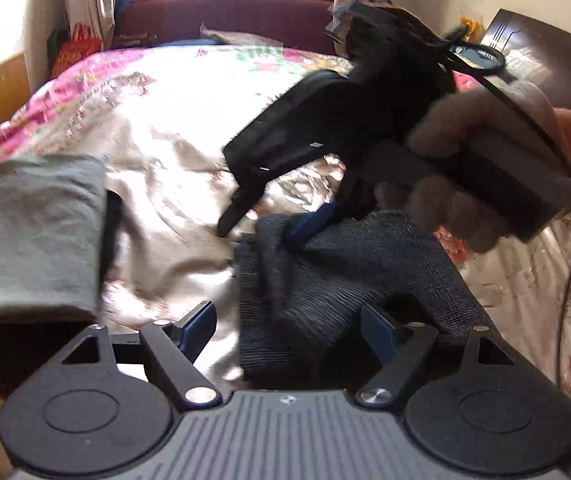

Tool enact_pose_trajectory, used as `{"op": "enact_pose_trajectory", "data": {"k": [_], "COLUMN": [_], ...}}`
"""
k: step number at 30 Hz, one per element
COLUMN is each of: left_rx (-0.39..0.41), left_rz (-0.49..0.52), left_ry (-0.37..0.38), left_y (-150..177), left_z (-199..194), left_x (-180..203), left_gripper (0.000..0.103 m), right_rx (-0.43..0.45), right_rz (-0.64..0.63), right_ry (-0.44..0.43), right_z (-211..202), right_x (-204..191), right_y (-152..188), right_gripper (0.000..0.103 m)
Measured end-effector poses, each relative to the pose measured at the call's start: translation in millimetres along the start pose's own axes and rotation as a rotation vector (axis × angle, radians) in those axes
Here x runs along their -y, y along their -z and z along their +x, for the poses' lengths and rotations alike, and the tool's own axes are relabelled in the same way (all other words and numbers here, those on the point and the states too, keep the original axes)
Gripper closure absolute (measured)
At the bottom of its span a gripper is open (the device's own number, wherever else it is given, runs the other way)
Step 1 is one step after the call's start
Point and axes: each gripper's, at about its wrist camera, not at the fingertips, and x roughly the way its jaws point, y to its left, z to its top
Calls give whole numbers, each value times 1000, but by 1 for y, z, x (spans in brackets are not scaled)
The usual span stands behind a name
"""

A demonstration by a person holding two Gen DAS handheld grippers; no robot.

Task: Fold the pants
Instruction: 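Press the new fold down with the right gripper and release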

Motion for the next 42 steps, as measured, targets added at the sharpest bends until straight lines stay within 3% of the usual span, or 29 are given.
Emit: {"op": "enact_pose_trajectory", "data": {"k": [4, 8, 13, 15, 17, 19, 20, 23, 27, 29, 30, 33, 35, 39, 42], "left_rx": [1, 23, -27, -41, -25, -12, 3, 38, 60, 34, 17, 6, -4, -44, -83], "left_rz": [88, 131, 24, -26, -34, -3, 14, 21, -60, -113, -132, -104, -74, -15, 25], "left_ry": [-162, -223, -330, -336, -330, -341, -348, -378, -435, -423, -419, -428, -415, -392, -398], "left_y": [13, 23, 27, 25, 23, 26, 27, 25, 24, 30, 34, 36, 35, 40, 42], "left_z": [23, 21, 27, 33, 35, 34, 30, 20, 18, 29, 37, 41, 37, 24, 15], "left_x": [32, 33, 5, -2, 0, 2, 2, -2, -17, -27, -31, -38, -42, -38, -33], "left_gripper": [9, 9, 9, 9, 10, 10, 11, 18, 25, 25, 25, 22, 15, 14, 14], "right_rx": [-4, -7, 47, -46, -111, -146, -152, -131, -44, 0, 2, 30, 46, 64, 118], "right_rz": [-141, -223, -416, -440, -465, -498, -506, -504, -404, -350, -334, -362, -385, -372, -426], "right_ry": [-30, -70, 13, -12, -42, -39, -47, -71, -110, -86, -75, -28, -27, -54, -26], "right_z": [-6, -25, -25, -10, 1, 4, 1, -15, -14, 2, 16, 33, 29, 11, -10], "right_x": [-11, -4, 4, 8, 11, 7, 3, -10, -4, 2, 5, 2, -4, -4, -9], "right_y": [-3, -6, -16, -21, -20, -20, -20, -21, -33, -36, -37, -34, -34, -35, -22], "right_gripper": [32, 32, 32, 33, 45, 70, 77, 83, 91, 90, 83, 82, 82, 77, 77]}}
